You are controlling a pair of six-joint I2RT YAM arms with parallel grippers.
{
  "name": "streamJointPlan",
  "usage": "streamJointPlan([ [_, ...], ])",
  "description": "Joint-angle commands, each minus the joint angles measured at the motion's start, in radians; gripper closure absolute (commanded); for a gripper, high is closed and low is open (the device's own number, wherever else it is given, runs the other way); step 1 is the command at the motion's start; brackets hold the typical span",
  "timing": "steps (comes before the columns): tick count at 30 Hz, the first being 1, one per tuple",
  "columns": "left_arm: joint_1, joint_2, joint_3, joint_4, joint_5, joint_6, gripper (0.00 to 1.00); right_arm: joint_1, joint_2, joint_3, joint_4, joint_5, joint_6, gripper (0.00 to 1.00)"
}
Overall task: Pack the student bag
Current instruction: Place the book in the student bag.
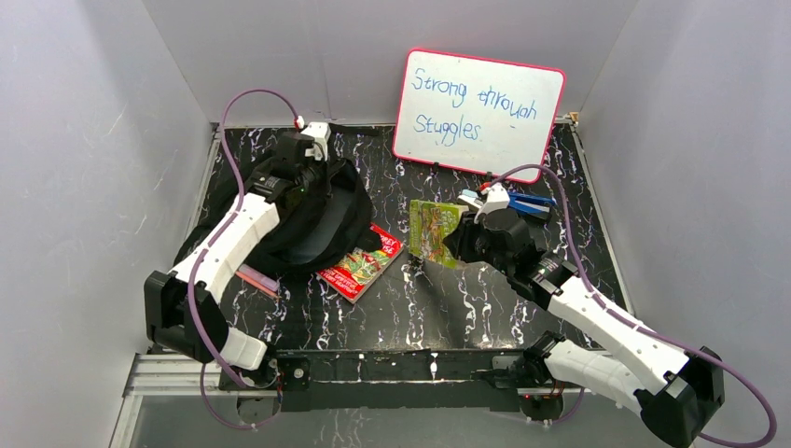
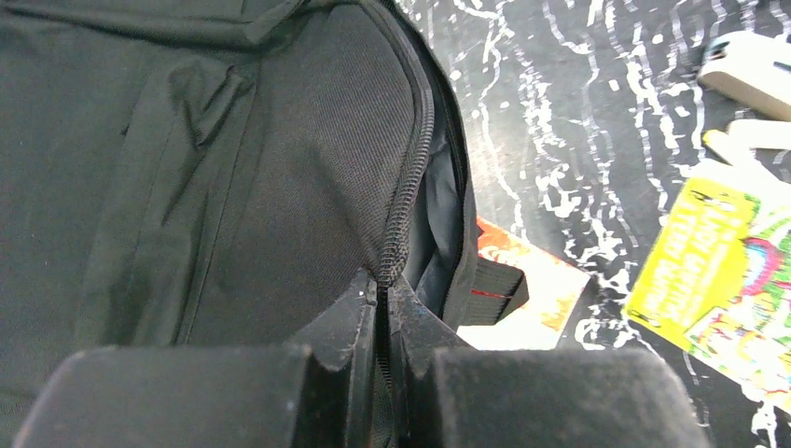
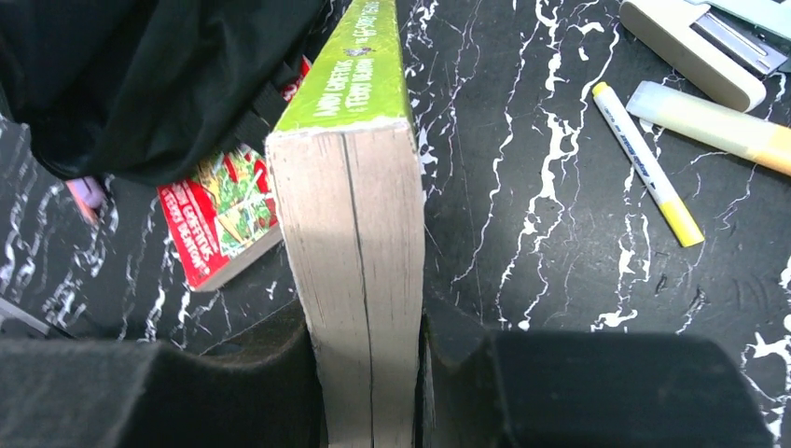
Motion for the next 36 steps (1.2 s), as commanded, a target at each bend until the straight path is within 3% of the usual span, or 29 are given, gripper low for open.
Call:
streamJointPlan([
  [1, -0.012, -0.03, 0.125, -0.06, 0.108, -0.038, 1.0, 0.004, -0.062, -0.012, 0.204, 0.059, 0.164, 1.0],
  [8, -0.03, 0.002, 0.273, -0.152, 0.095, -0.043, 1.0, 0.004, -0.1, -0.058, 0.412, -0.049, 0.348, 1.0],
  [15, -0.03, -0.004, 0.295, -0.15, 0.072, -0.016, 1.0, 0.004, -0.028, -0.021, 0.631, -0.18, 0.5, 1.0],
  [28, -0.041, 0.037, 0.41, -0.112, 0.079, -0.013, 1.0, 0.005, 0.243, 0.017, 0.722, -0.157, 0.728, 1.0],
  [36, -0.079, 0.049, 0.406, -0.106, 0.083, -0.005, 1.0, 0.006, 0.42, 0.094, 0.804, -0.176, 0.767, 1.0],
])
